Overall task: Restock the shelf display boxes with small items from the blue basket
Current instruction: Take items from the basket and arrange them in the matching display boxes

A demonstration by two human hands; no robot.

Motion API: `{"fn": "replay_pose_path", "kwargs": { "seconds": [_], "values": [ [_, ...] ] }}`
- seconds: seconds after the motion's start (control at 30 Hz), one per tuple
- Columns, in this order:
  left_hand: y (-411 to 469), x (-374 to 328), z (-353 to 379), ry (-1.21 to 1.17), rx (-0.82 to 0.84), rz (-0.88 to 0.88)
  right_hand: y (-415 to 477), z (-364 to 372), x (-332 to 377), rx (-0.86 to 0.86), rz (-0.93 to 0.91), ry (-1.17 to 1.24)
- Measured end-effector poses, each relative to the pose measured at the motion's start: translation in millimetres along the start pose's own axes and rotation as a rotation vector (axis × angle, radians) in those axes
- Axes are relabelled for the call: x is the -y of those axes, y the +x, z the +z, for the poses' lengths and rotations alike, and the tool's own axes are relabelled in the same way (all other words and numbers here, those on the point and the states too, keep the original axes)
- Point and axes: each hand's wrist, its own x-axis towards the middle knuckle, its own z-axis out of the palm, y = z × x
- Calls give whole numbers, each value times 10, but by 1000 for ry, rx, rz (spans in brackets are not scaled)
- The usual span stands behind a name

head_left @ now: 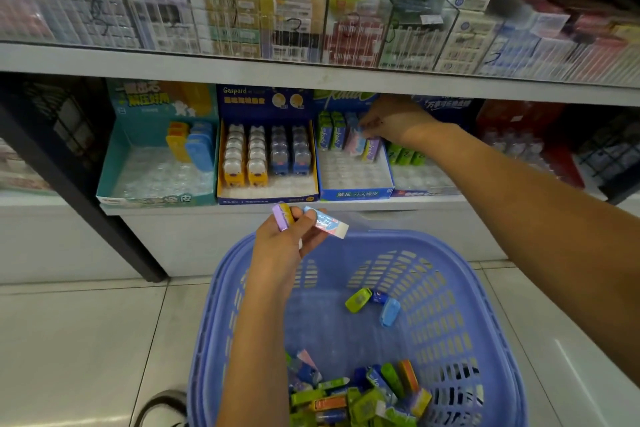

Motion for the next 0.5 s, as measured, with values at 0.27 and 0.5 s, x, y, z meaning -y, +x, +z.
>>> {"fn": "replay_pose_path", "kwargs": {
  "seconds": [0.27,0.5],
  "values": [
    [-53,25,122,17,55,-16,-57,268,-63,-205,35,-1],
    [-117,6,221,64,43,-18,-191,406,-26,-230,31,-51]
  ]
}}
